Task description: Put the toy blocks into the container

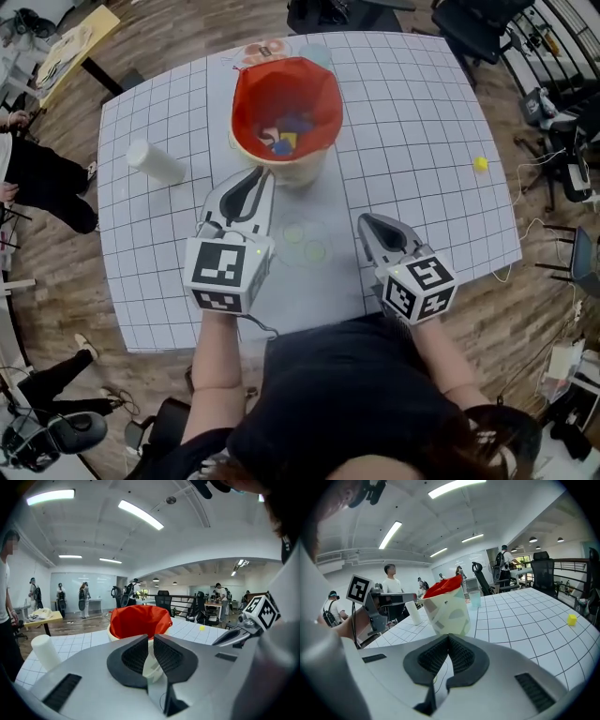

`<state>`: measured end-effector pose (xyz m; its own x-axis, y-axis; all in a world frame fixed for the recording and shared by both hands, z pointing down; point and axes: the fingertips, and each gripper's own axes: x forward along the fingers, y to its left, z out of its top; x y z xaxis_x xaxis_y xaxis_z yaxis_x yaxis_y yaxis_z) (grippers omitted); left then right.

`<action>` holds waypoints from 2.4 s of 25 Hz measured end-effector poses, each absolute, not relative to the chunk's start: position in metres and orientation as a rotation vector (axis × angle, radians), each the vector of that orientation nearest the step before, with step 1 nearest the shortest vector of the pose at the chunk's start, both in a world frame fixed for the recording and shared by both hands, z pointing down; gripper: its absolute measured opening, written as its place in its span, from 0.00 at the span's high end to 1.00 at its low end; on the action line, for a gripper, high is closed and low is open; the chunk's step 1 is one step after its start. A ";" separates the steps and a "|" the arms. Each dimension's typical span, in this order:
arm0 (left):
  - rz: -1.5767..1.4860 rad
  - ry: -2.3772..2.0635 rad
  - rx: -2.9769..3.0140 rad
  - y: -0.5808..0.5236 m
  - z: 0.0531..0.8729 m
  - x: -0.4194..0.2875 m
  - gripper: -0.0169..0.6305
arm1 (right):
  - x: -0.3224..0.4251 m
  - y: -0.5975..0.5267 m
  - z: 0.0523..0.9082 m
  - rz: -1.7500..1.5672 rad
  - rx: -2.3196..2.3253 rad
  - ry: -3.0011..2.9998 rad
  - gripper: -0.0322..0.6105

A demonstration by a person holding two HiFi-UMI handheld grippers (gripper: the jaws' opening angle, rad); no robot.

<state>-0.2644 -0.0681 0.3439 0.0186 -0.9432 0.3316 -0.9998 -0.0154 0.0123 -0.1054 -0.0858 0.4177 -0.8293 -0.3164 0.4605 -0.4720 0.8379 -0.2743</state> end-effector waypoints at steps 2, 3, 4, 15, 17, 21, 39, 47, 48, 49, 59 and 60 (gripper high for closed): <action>0.337 -1.986 2.064 -0.063 0.351 -0.257 0.89 | -0.105 -0.087 0.416 0.518 0.604 -2.619 0.93; 0.330 -1.964 2.069 -0.061 0.354 -0.252 0.90 | -0.102 -0.090 0.413 0.509 0.617 -2.621 0.93; 0.318 -1.939 2.077 -0.060 0.356 -0.245 0.90 | -0.097 -0.094 0.410 0.500 0.634 -2.624 0.93; 0.282 -1.848 2.084 -0.077 0.366 -0.171 0.91 | -0.041 -0.156 0.380 0.434 0.658 -2.696 0.93; 0.285 -1.827 2.076 -0.088 0.371 -0.152 0.91 | -0.020 -0.172 0.380 0.411 0.671 -2.685 0.92; 0.256 -1.776 2.077 -0.118 0.377 -0.111 0.91 | 0.022 -0.208 0.380 0.397 0.721 -2.674 0.91; 0.347 -1.510 2.129 -0.257 0.434 0.039 0.91 | 0.165 -0.368 0.443 0.419 0.992 -2.518 0.75; 0.415 -1.458 2.093 -0.283 0.455 0.055 0.91 | 0.168 -0.400 0.481 0.469 1.000 -2.443 0.69; 0.421 -1.458 2.087 -0.286 0.459 0.055 0.91 | 0.167 -0.405 0.485 0.468 1.007 -2.435 0.68; 0.429 -1.459 2.081 -0.288 0.462 0.054 0.91 | 0.166 -0.409 0.489 0.468 1.015 -2.428 0.68; 0.482 -1.445 2.028 -0.306 0.487 0.040 0.92 | 0.165 -0.435 0.526 0.491 1.086 -2.324 0.64; 0.482 -1.441 2.024 -0.307 0.489 0.039 0.91 | 0.164 -0.436 0.528 0.490 1.088 -2.319 0.64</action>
